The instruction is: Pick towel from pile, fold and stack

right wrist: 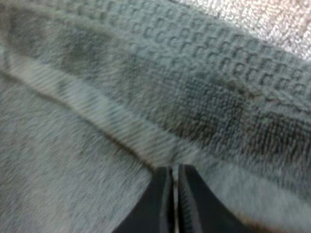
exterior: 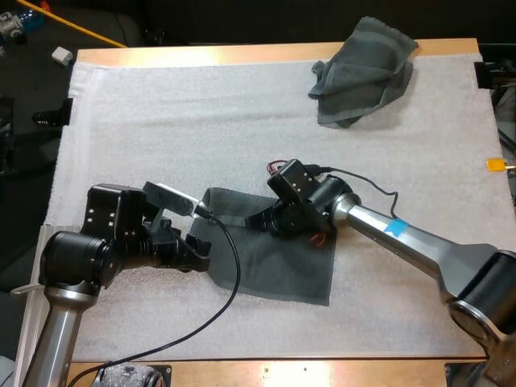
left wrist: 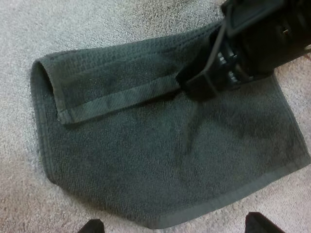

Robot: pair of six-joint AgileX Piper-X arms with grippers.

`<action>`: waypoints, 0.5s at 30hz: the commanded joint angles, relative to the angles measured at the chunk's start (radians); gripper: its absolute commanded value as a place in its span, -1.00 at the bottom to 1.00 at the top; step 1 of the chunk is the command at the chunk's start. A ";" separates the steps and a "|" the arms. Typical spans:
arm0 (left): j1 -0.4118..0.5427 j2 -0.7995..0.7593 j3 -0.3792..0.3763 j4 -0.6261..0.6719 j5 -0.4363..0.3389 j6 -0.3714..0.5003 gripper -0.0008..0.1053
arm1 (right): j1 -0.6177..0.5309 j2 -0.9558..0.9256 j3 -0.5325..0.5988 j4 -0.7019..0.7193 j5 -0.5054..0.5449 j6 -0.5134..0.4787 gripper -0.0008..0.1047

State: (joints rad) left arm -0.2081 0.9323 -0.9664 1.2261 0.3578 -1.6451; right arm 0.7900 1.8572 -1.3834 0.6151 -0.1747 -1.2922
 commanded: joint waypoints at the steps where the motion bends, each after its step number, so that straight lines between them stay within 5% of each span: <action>1: -0.003 0.000 -0.004 0.002 0.003 -0.006 0.08 | -0.012 0.045 -0.017 -0.021 -0.012 0.030 -0.99; 8: -0.001 -0.002 -0.004 0.005 0.006 -0.005 0.09 | -0.045 0.087 -0.027 -0.116 0.027 0.094 -0.99; 15: -0.003 -0.002 -0.004 0.007 0.011 -0.003 0.09 | -0.093 0.091 -0.069 -0.257 0.198 0.140 -0.99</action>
State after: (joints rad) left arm -0.2081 0.9323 -0.9664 1.2261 0.3578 -1.6451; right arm 0.7212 1.9444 -1.4252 0.4167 -0.0560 -1.1696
